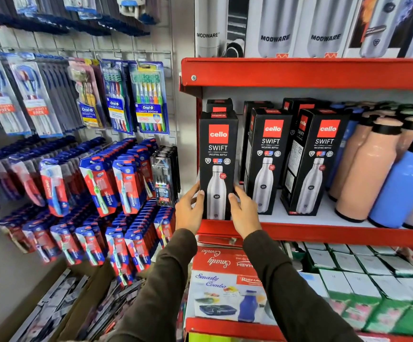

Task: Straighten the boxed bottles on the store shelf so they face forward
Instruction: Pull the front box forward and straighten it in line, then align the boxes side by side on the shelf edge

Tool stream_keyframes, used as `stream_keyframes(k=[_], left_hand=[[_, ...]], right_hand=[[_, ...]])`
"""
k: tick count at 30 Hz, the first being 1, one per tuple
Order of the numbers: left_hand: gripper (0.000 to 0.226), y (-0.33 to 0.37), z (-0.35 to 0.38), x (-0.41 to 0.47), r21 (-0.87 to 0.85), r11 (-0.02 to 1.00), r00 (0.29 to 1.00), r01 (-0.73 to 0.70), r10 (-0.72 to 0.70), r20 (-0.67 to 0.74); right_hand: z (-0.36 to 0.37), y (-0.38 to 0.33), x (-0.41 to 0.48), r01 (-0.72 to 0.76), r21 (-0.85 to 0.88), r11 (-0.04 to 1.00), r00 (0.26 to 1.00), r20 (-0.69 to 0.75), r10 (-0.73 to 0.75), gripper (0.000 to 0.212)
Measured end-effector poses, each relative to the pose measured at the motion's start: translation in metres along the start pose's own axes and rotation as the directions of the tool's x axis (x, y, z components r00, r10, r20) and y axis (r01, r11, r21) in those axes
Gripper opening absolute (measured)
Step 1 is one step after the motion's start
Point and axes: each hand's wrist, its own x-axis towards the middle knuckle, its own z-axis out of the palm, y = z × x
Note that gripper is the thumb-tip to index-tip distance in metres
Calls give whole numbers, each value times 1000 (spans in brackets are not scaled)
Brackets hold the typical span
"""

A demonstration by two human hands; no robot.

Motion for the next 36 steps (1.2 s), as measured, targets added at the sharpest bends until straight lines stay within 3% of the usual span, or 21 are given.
stream_keyframes(k=[9,13,17,19,23,27,30,33,36], left_hand=[[42,9,4,-4,17,1000,1000,19,-19,-1],[41,9,12,-9,48,999,998,17,-13,-63],[36,14,34,-20,139,984,932,-113,154,-327],[32,27,49,-29,208,958,886,-200,267,-380],[31,49,87,-45,234,895,875,-380,430,-223],[39,57,125,-42,148,849,859,-508,513,6],[48,53,147,-26,148,887,899,-437,435,43],[55,47,159,-8,125,974,982,-186,183,37],[51,41,161,5,51,998,997,22,-26,72]], right_hand=[[2,14,8,2,-27,1000,1000,19,-2,45],[-3,18,9,12,-16,1000,1000,17,-11,43],[-19,22,4,121,24,992,978,-174,-115,34],[-35,26,5,172,37,984,939,-307,-153,32],[-67,33,16,184,42,982,895,-420,-150,37],[-88,44,30,112,43,993,935,-343,-90,47],[-98,49,41,16,99,995,974,-225,7,54],[-106,52,50,-63,89,994,991,-108,73,54],[-111,56,58,-99,67,993,994,-42,102,51]])
